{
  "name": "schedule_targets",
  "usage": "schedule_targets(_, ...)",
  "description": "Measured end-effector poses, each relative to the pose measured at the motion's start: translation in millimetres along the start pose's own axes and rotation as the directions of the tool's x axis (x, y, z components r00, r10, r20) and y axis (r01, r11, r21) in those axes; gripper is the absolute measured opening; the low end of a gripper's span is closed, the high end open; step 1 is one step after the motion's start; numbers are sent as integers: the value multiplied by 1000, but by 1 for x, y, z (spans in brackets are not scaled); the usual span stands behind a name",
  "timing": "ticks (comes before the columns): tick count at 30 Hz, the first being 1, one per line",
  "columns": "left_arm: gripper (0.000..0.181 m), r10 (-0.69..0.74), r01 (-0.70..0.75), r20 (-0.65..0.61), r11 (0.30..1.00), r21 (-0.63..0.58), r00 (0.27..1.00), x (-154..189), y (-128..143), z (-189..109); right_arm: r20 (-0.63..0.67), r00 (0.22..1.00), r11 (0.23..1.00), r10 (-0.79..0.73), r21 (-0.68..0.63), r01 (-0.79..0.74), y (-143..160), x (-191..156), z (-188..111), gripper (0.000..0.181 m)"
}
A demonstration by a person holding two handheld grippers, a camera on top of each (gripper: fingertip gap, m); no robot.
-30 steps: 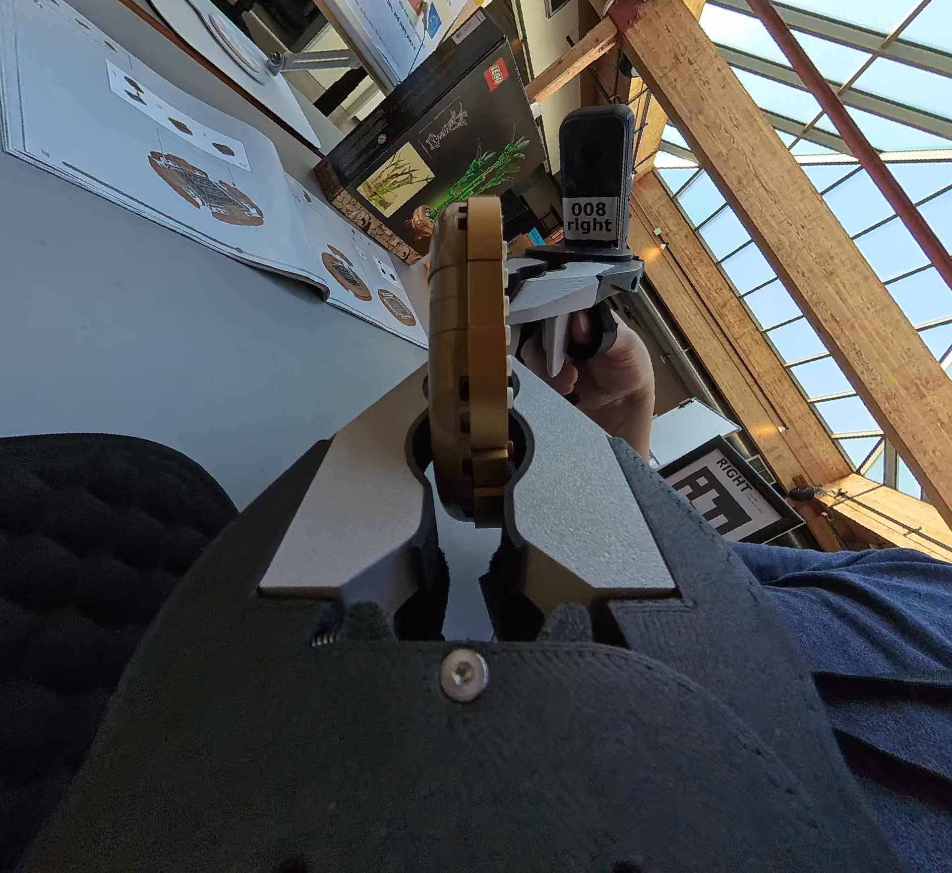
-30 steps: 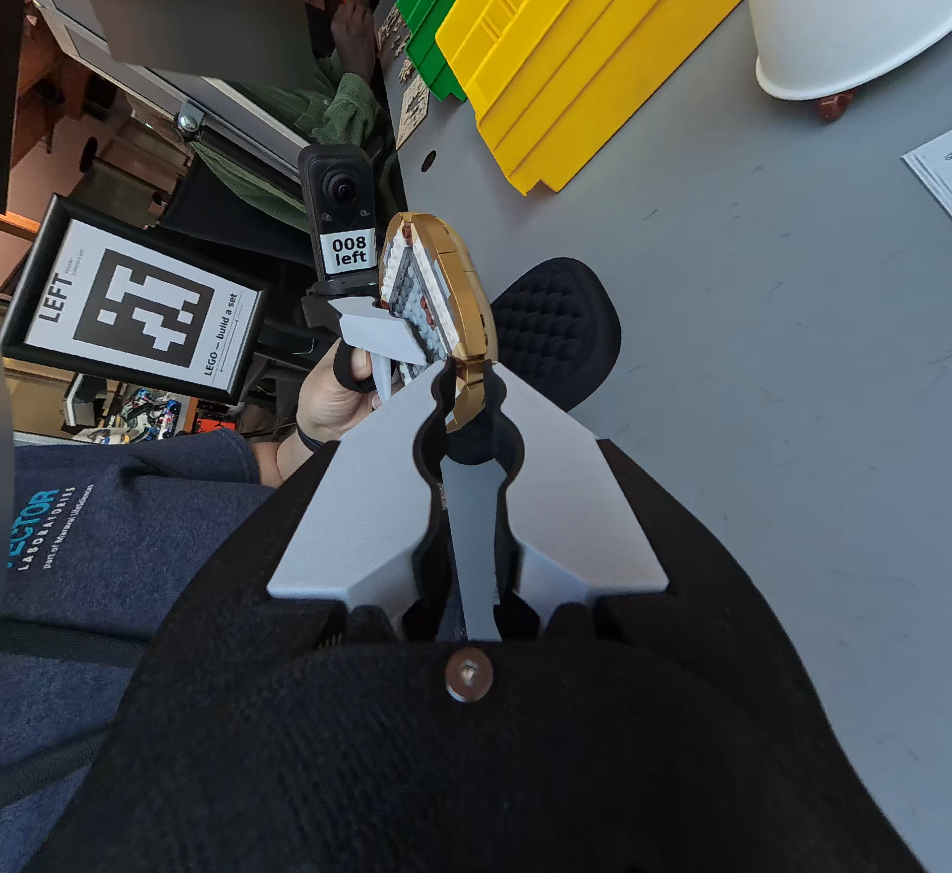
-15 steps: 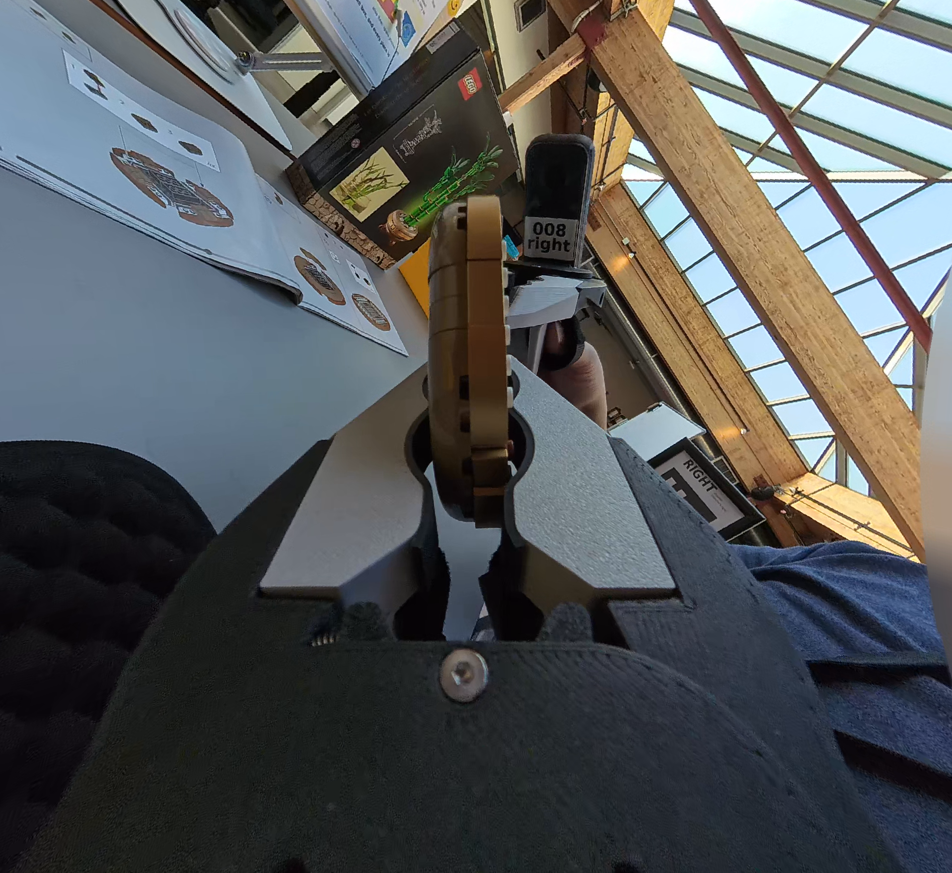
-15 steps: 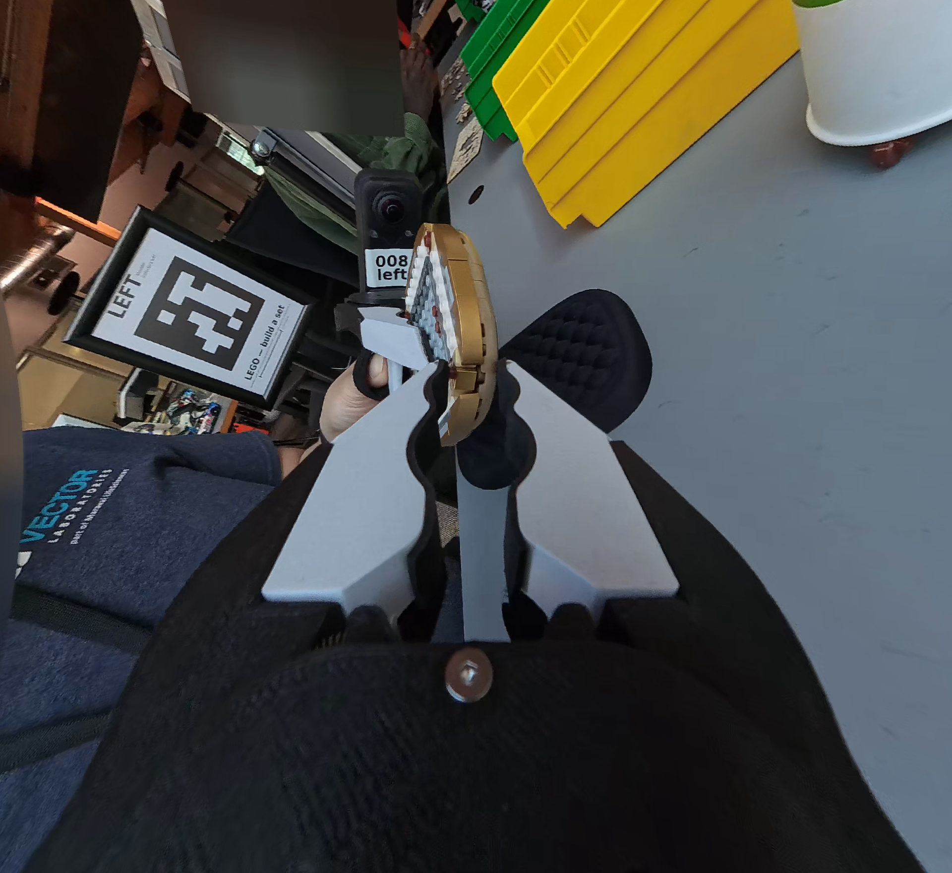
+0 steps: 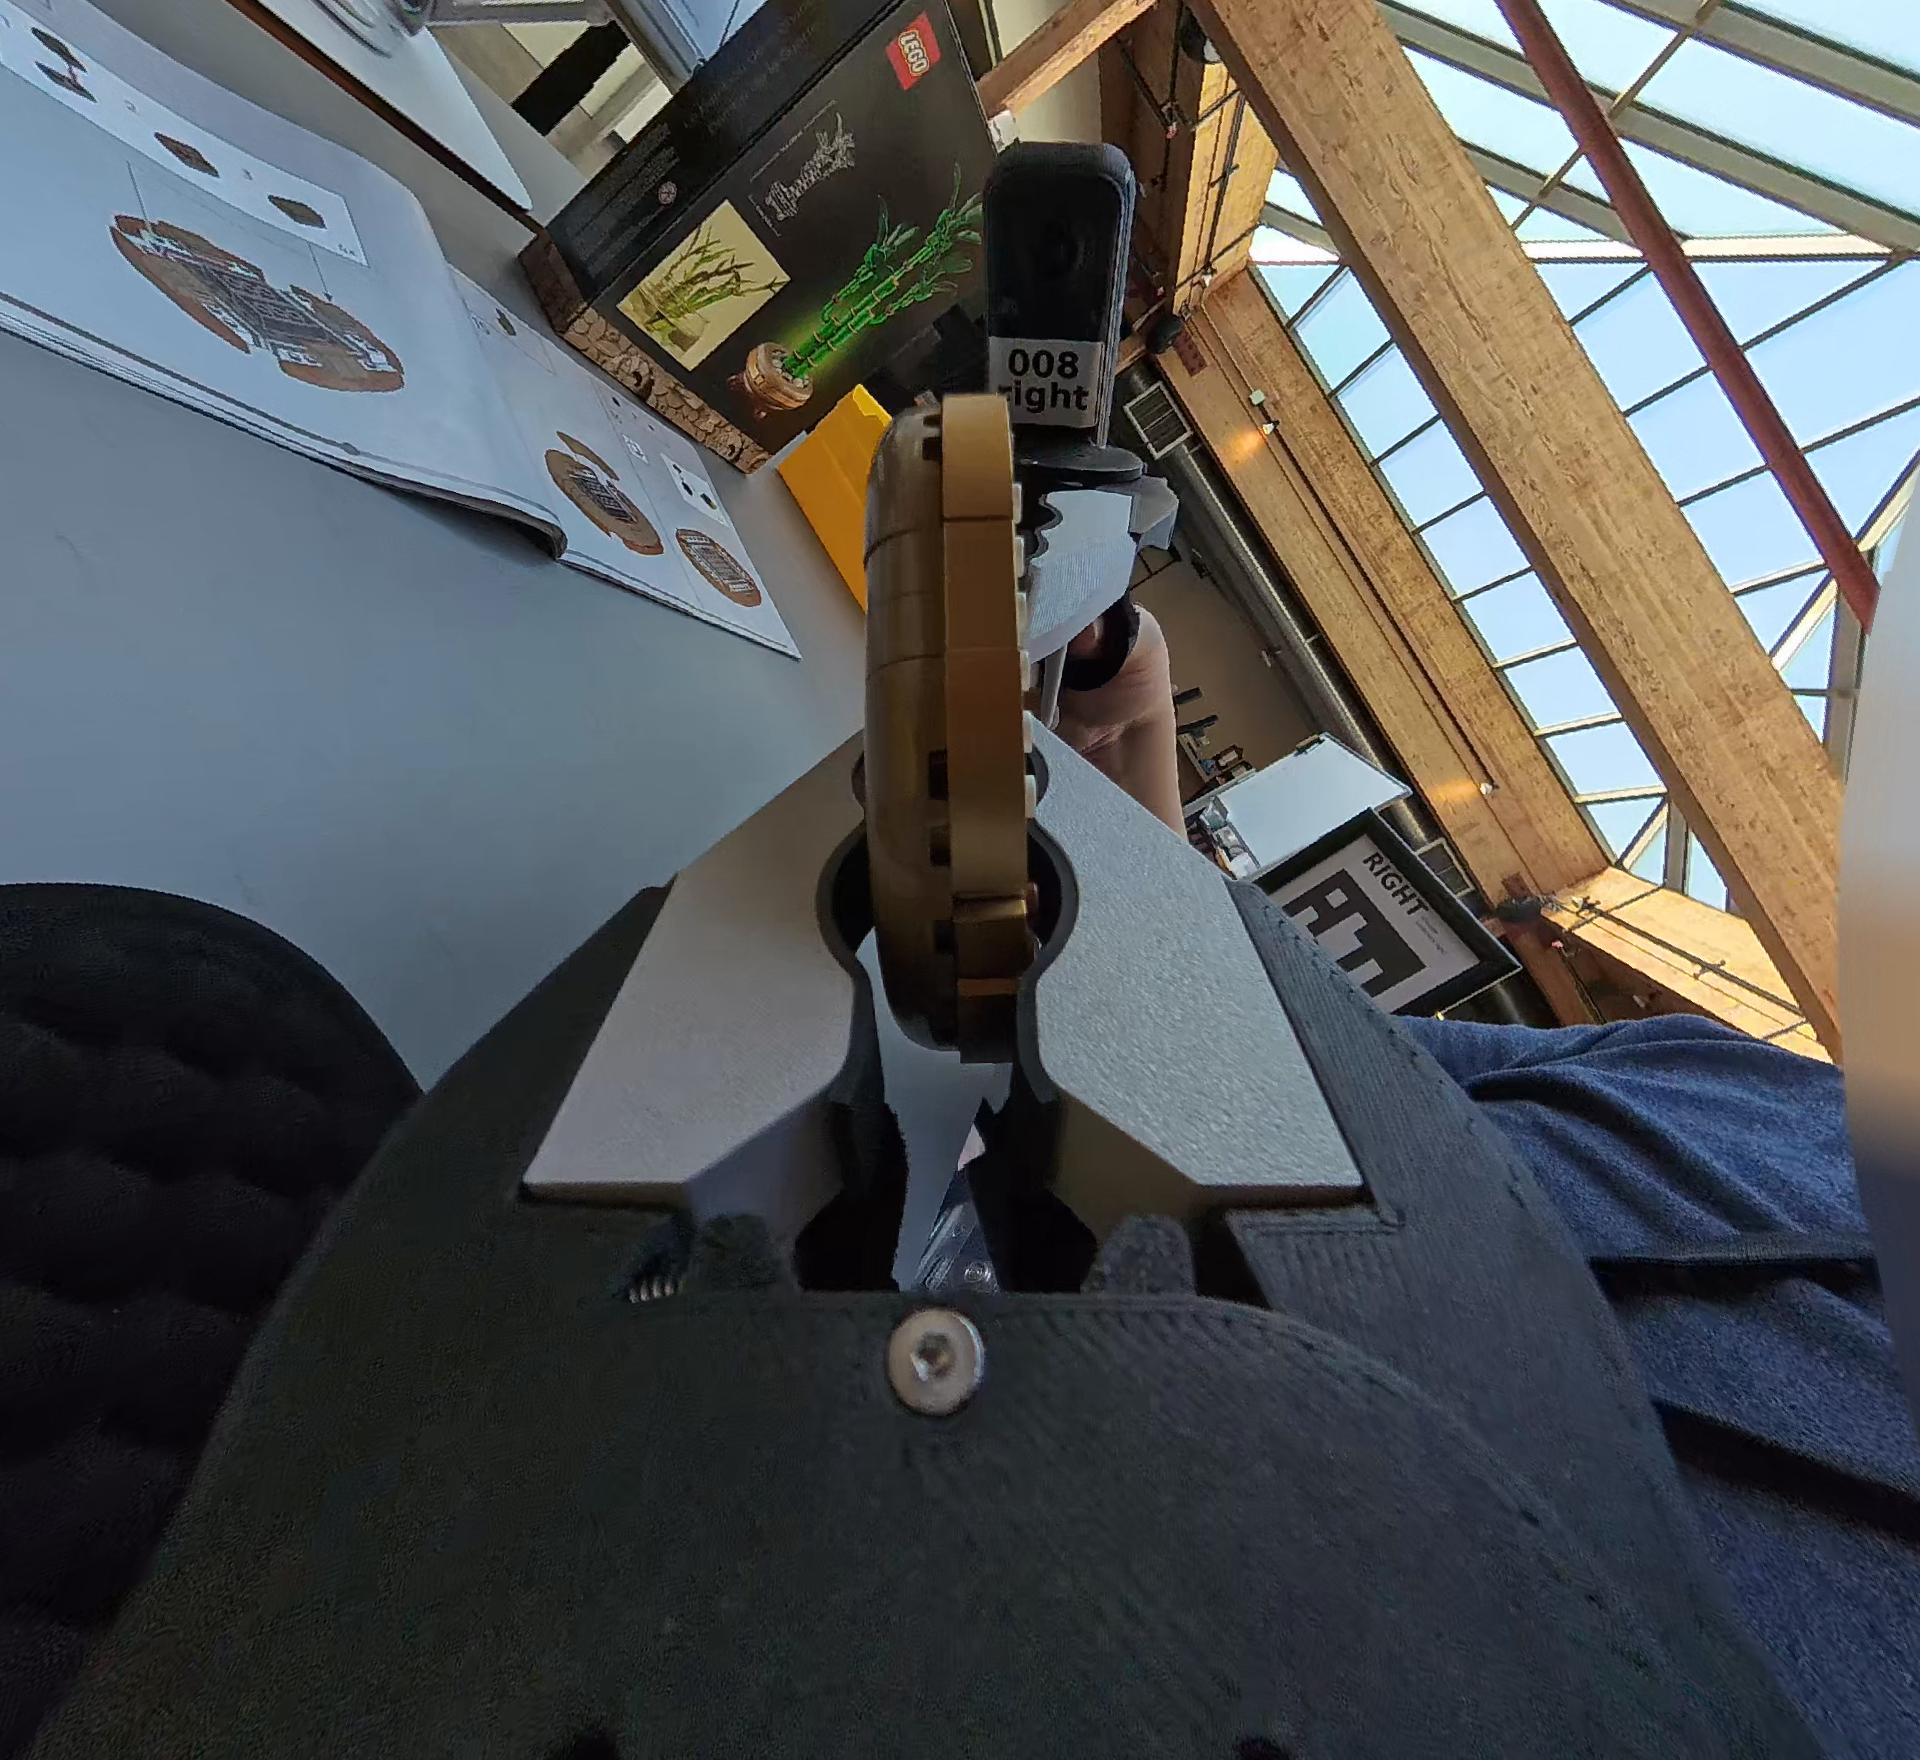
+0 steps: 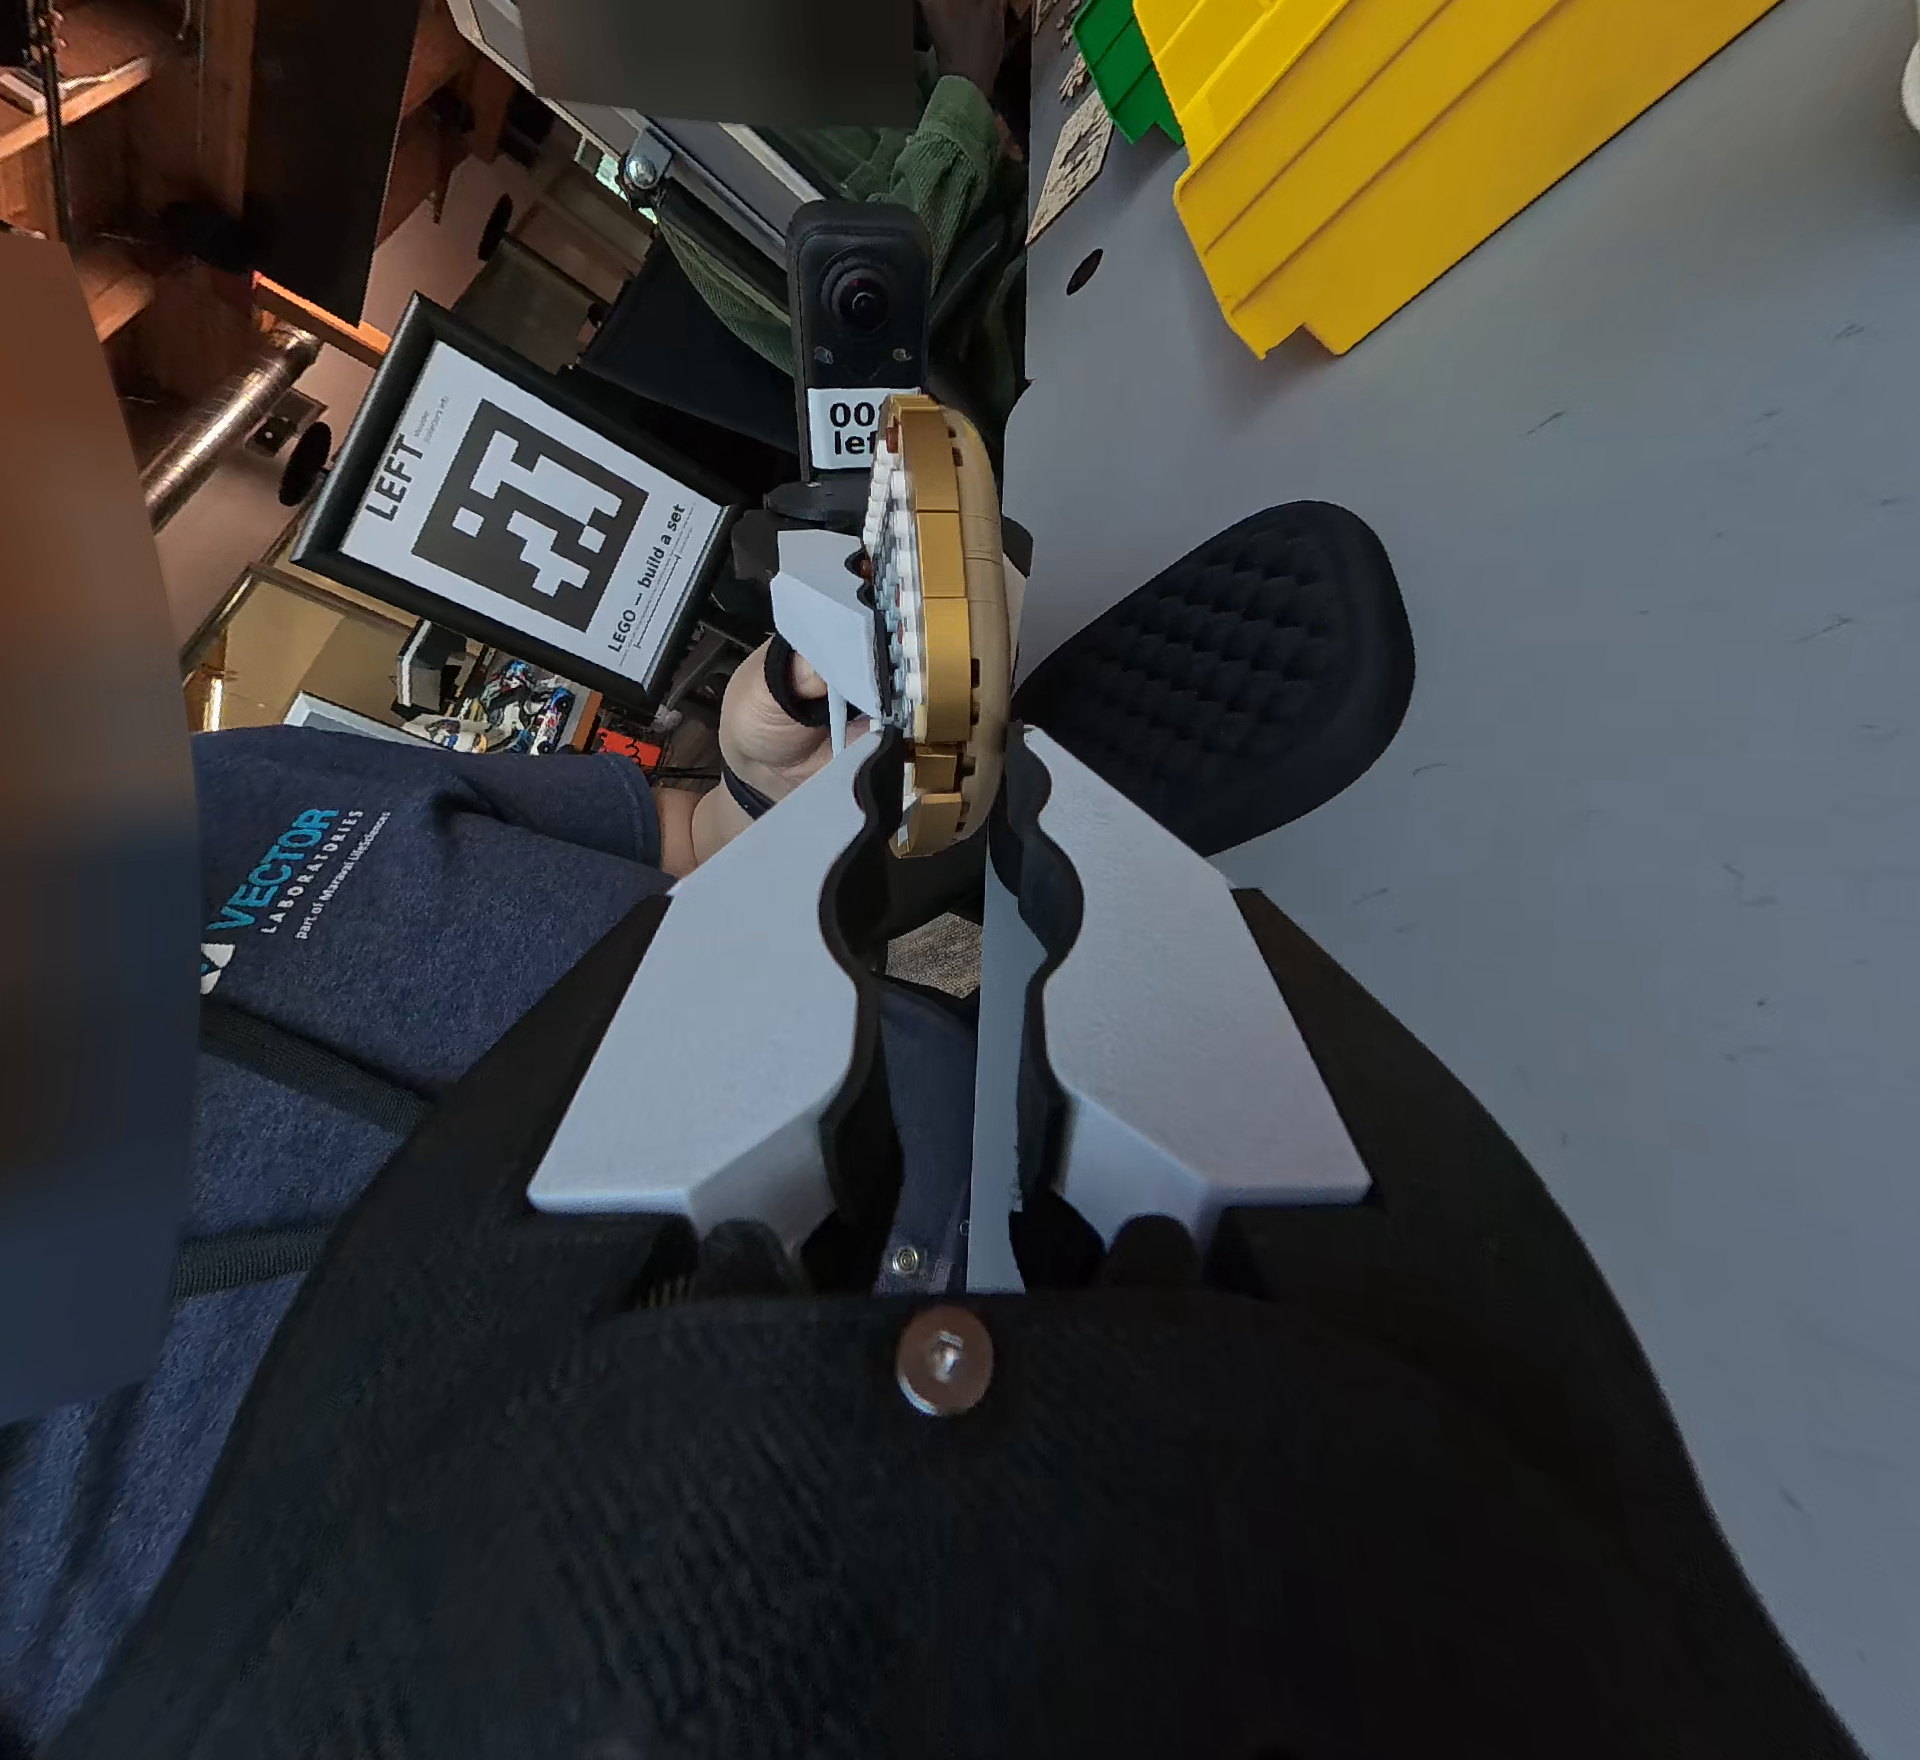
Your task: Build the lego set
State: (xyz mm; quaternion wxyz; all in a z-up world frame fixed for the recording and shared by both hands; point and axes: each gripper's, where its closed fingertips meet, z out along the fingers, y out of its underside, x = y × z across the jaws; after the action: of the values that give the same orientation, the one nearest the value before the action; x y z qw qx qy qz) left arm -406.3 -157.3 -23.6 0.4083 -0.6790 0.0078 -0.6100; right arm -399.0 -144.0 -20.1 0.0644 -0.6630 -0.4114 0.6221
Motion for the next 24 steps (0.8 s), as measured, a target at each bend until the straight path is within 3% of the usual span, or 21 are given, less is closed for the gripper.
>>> schedule_targets(6,18,-26,26,-39,1000,-16,999,5,1,-1,57,998,1000,15,-20,-14,1,-6,-2,18)
schedule_targets(24,18,-20,19,-23,999,-39,1000,6,5,-1,-19,998,995,-66,-77,65,8,-5,-1,16)
